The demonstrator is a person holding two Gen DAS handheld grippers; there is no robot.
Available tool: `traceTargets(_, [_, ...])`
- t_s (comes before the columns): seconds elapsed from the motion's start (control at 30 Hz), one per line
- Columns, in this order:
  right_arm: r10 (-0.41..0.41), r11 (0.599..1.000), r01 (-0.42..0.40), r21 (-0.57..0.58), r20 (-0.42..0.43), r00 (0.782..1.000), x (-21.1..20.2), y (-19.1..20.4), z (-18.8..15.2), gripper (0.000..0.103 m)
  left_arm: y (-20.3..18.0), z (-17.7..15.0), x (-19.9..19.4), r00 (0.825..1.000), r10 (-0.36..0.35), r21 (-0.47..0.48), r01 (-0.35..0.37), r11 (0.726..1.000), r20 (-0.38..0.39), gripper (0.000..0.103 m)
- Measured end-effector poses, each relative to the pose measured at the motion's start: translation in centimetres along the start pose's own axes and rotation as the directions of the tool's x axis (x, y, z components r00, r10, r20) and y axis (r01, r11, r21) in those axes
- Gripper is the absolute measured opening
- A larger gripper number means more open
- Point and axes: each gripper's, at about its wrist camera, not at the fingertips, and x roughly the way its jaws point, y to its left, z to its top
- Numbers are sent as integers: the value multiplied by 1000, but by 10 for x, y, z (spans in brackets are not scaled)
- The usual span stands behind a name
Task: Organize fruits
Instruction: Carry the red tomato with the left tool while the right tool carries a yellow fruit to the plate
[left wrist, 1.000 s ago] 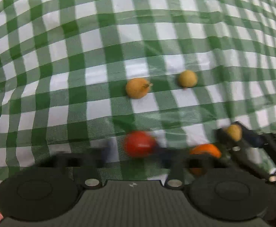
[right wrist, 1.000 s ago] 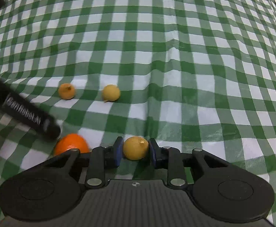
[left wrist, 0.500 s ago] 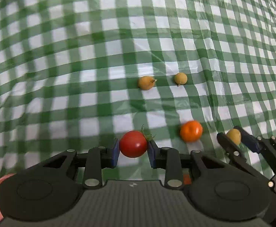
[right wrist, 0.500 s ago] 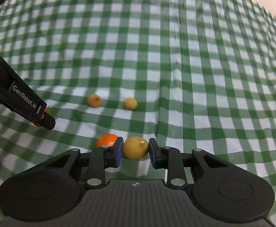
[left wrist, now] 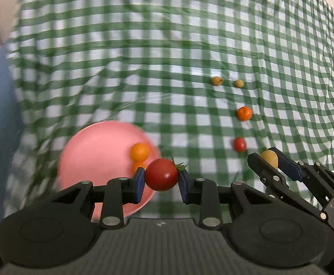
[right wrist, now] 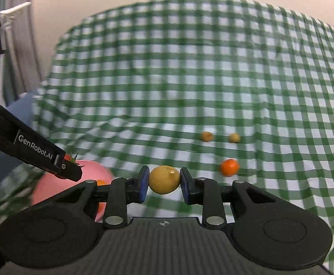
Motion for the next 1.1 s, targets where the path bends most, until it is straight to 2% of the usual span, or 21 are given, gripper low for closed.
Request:
traceTargets(0.1, [45, 999, -45, -1, -17, 999, -23, 25, -5, 30, 21, -24, -26, 999, 32, -18, -32, 999, 18, 35])
traceTargets(0.27, [72, 997, -73, -38, -16, 997, -64, 61, -14, 30, 55, -56, -65, 997, 65, -68, -62, 996, 42, 35])
traceTargets(0.43, [91, 993, -93, -78, -26, 995, -90, 92, -27, 30, 68, -84, -85, 996, 77, -85, -73, 994, 49, 35])
traceTargets(0.53, [92, 992, -95, -82, -34, 995, -97, 98, -30, 30, 71, -95, -93, 996, 67, -108, -60, 992, 65, 35])
traceTargets(0.73, [99, 991, -101, -85, -23, 995, -113, 109, -37, 30, 81, -116, -113, 989, 92, -117, -78, 990, 115, 35])
traceTargets(1.1, [95, 991, -97, -96, -26, 995, -118, 115, -37, 30, 92, -125, -123, 984, 93, -144, -72, 987, 150, 35])
